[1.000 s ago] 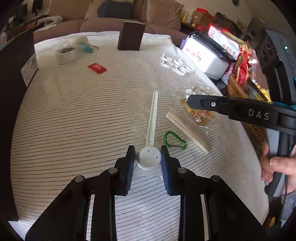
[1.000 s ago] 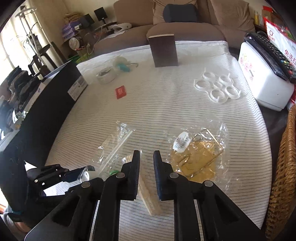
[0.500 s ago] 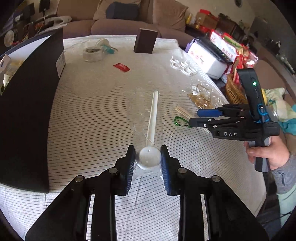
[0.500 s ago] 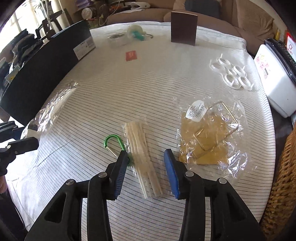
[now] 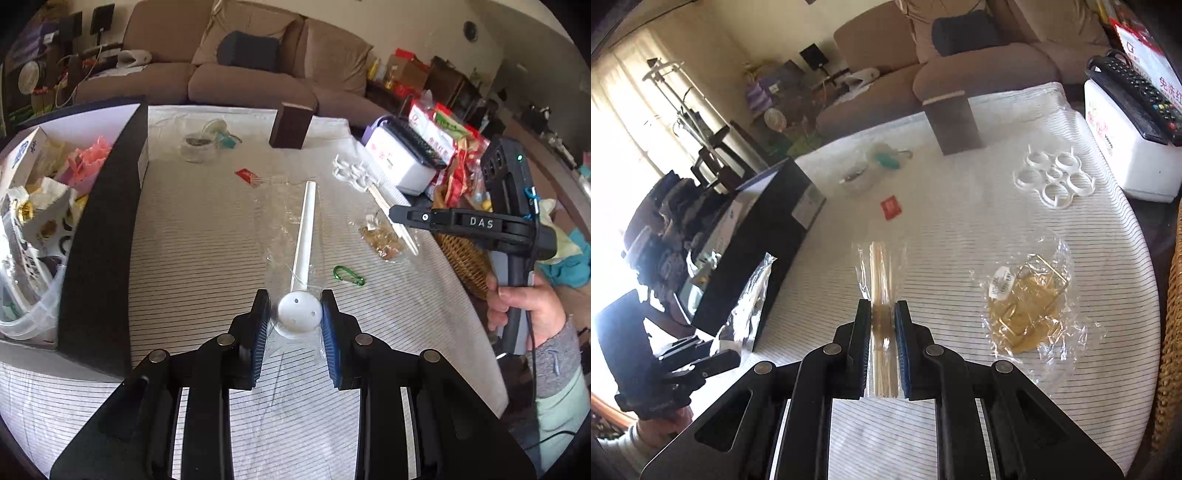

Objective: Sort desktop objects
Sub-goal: 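Carry both held items into the black box and open both tools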

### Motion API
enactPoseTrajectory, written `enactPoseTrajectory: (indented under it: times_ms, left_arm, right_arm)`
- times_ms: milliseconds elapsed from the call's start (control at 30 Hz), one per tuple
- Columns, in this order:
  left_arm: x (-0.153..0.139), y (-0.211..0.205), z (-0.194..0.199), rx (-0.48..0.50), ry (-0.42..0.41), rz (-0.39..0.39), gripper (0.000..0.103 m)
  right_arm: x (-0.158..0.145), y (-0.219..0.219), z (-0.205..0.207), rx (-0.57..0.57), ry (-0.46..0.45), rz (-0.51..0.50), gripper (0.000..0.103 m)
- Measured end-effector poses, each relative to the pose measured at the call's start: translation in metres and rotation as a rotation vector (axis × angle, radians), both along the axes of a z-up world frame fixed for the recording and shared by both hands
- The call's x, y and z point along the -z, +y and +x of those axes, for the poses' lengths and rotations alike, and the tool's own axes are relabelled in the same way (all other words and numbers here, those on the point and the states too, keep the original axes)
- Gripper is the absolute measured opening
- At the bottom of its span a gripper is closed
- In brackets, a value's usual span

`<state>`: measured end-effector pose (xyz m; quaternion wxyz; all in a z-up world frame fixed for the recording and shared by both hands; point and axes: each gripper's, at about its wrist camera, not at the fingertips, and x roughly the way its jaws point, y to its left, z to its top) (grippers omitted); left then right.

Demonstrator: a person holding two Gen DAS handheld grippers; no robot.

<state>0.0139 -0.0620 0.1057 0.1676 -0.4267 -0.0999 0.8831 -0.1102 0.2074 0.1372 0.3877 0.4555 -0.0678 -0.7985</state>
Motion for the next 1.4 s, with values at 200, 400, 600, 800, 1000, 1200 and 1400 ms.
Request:
enactPoseTrajectory:
  times_ms: [200, 400, 600, 800, 1000, 1200, 1400]
  left_arm:
    - [-0.055, -0.082, 0.029, -0.093, 0.040, -0.091, 0.025]
    - [-0.068, -0.205, 0.046, -0.290, 0.001, -0.207, 0.025]
    - [-0.045, -0.273, 0.029, -0.371, -0.057, -0.248, 0.025]
    - [-0.030, -0.298, 0.016, -0.381, -0.080, -0.237, 0.025]
    - [-0.045, -0.283, -0.018, -0.335, -0.038, -0.162, 0.025]
    - [-0.047, -0.240, -0.095, -0.251, -0.080, -0.108, 0.025]
    - [-0.021, -0.208, -0.154, -0.207, -0.172, -0.167, 0.025]
  right_arm:
    - [-0.029, -0.046, 0.035, -0.070, 0.023, -0.002, 0.012]
    - [-0.064, -0.151, 0.068, -0.222, 0.022, -0.016, 0.012]
    - [-0.082, -0.292, 0.090, -0.323, -0.068, -0.077, 0.012]
    - [-0.079, -0.382, 0.095, -0.330, -0.106, -0.065, 0.012]
    - [-0.083, -0.368, 0.035, -0.183, -0.062, 0.005, 0.012]
    - [-0.061, -0.359, -0.023, -0.051, -0.111, 0.066, 0.012]
    - [-0.031, -0.365, -0.053, 0.006, -0.138, 0.159, 0.013]
